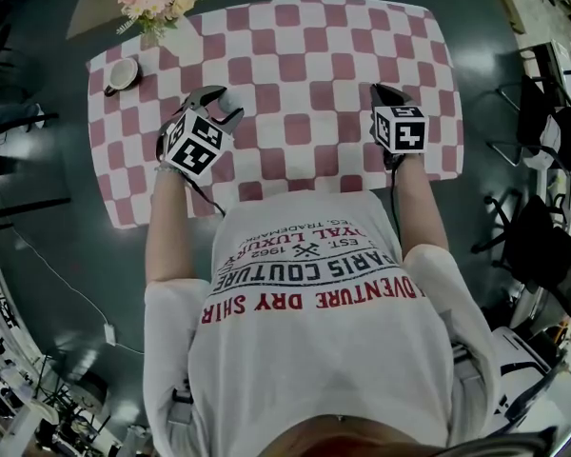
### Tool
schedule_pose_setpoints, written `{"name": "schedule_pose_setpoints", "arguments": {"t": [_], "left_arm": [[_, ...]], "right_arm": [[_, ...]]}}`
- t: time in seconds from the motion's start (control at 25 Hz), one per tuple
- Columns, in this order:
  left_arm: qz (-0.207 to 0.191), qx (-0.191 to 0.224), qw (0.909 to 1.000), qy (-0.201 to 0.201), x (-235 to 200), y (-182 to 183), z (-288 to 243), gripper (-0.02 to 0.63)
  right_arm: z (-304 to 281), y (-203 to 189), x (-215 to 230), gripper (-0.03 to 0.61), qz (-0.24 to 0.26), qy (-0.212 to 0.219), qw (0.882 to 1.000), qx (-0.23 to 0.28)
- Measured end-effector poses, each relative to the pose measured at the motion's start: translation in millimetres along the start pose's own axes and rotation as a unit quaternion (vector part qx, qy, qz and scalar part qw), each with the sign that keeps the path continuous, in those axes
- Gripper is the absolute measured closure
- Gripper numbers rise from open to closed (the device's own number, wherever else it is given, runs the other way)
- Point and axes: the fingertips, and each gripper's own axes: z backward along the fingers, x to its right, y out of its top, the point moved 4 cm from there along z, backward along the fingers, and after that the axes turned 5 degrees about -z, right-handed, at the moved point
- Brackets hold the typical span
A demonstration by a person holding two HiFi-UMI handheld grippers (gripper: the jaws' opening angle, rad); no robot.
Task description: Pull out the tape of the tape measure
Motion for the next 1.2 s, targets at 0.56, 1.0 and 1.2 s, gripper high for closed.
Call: {"name": "schedule_pose_setpoints", "arguments": {"t": [0.56, 1.0, 1.2], "left_arm": [[0.033, -0.016, 0.9991, 0.022, -16.3, -27.0, 7.4, 0.383], [0.043, -0.051, 0.9973, 0.032, -21.9, -49.2, 1.3, 0.383], [0.056, -0.052, 0.997, 0.016, -18.1, -56.2, -8.5, 0.383]], "right_arm": [[-1.5, -3.1, 24.6, 0.548, 0.005, -0.04, 0.999, -0.003], [-3.4, -19.7, 46.5, 0.548, -0.001, -0.071, 0.997, -0.024], [-10.1, -22.4, 39.2, 0.548, 0.0, -0.056, 0.998, -0.034]]}}
